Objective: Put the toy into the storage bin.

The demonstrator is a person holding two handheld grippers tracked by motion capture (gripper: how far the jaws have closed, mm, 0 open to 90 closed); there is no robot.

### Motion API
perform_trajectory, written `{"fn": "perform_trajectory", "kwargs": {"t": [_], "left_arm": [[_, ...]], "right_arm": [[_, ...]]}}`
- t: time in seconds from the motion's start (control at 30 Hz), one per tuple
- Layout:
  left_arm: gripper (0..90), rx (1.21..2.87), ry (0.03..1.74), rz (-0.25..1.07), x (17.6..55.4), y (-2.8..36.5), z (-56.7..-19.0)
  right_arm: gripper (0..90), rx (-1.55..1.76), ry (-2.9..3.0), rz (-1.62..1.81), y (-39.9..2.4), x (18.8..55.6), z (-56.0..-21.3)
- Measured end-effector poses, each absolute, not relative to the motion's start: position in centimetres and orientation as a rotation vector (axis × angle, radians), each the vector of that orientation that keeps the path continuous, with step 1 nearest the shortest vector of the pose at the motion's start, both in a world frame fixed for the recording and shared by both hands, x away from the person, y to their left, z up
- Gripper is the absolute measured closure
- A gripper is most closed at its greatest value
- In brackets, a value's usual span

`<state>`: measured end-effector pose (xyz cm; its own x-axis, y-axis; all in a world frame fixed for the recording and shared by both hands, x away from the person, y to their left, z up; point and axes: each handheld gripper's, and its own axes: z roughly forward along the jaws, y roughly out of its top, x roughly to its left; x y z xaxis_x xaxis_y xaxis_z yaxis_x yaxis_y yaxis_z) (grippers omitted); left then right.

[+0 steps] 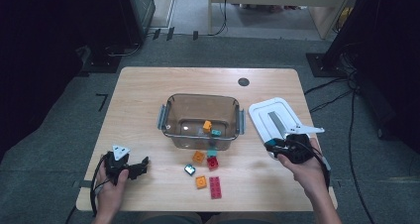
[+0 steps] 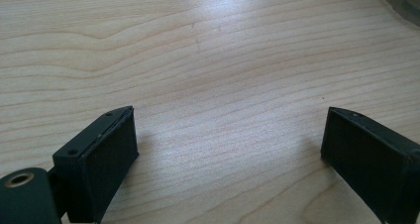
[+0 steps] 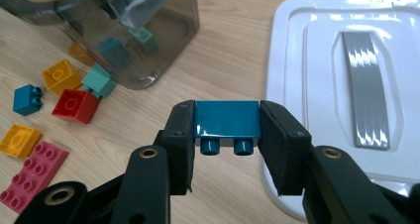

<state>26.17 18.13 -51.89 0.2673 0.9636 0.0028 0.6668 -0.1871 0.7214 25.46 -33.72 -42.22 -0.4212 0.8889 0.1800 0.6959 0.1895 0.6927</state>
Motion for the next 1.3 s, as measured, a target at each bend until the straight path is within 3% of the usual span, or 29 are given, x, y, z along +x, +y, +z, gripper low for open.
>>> {"fn": "perform_trajectory", "kwargs": {"t": [0.67,1.03,1.3], "left_arm": [[7.3,1.932,1.473,0.632,26.2,18.1,-51.9],[7.2,1.932,1.472,0.633,26.2,18.1,-51.9],[7.3,1.928,1.474,0.634,26.3,18.0,-51.9]], "right_arm": [[60.1,1.374,2.285,1.061,-28.5,28.6,-36.3],[60.1,1.318,2.37,1.1,-22.9,31.5,-35.9],[60.1,1.319,2.418,1.036,-20.0,34.0,-37.9]]}}
